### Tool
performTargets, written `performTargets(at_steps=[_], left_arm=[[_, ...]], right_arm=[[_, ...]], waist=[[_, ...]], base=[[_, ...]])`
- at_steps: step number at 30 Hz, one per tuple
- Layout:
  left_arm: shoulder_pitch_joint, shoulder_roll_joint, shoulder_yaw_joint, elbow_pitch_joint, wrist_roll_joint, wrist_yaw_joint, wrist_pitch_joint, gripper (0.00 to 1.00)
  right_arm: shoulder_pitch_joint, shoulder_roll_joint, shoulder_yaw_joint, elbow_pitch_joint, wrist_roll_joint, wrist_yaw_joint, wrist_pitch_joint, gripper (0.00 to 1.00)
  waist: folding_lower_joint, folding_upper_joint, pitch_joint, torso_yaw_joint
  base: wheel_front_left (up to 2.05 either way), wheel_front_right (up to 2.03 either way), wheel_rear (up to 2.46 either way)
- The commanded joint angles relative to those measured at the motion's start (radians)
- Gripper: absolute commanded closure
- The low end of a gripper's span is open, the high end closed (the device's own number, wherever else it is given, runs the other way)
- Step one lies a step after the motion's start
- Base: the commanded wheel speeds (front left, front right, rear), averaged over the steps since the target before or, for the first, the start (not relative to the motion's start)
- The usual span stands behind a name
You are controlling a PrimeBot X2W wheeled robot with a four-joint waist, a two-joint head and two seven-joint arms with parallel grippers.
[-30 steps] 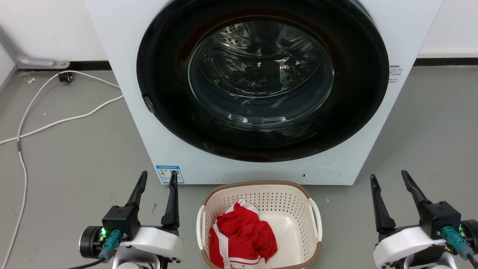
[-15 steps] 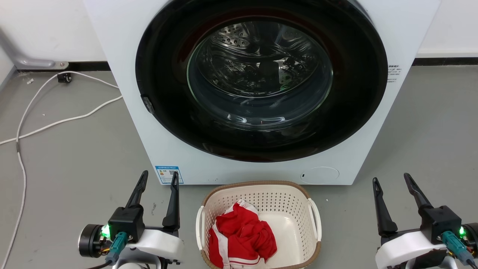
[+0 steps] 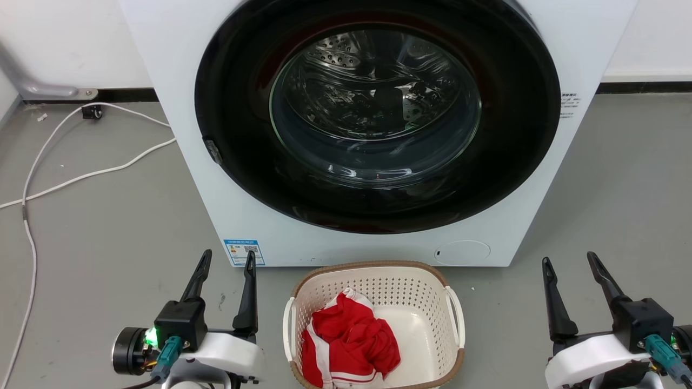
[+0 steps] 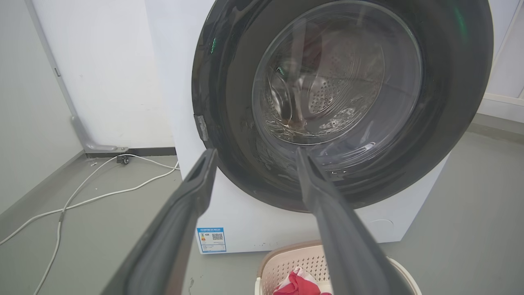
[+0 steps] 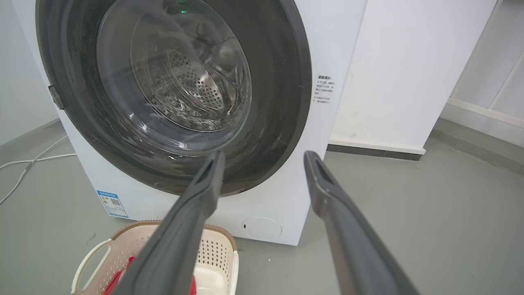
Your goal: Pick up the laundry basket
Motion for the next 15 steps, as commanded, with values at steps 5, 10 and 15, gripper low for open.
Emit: performTargets(at_steps=[5, 10, 15], left_arm=[[0.0, -0.001, 0.005, 0.003, -0.001, 0.004, -0.004, 0.0], [-0.03, -0.002, 0.008, 0.015, 0.002, 0.001, -0.004, 0.0], [-0.074, 0.0, 0.014, 0.051, -0.007, -0.009, -0.004, 0.0]], right_arm=[[-0.004, 0.004, -0.004, 0.0, 0.011, -0.001, 0.006, 0.0], [-0.024, 0.004, -0.007, 0.009, 0.018, -0.001, 0.014, 0.0], [-0.049, 0.004, 0.004, 0.034, 0.023, -0.001, 0.035, 0.0]], waist=[[0.0, 0.0, 0.01, -0.001], [0.0, 0.0, 0.034, -0.003], [0.0, 0.0, 0.071, -0.007]], base=[[0.0, 0.0, 0.0], [0.0, 0.0, 0.0], [0.0, 0.0, 0.0]])
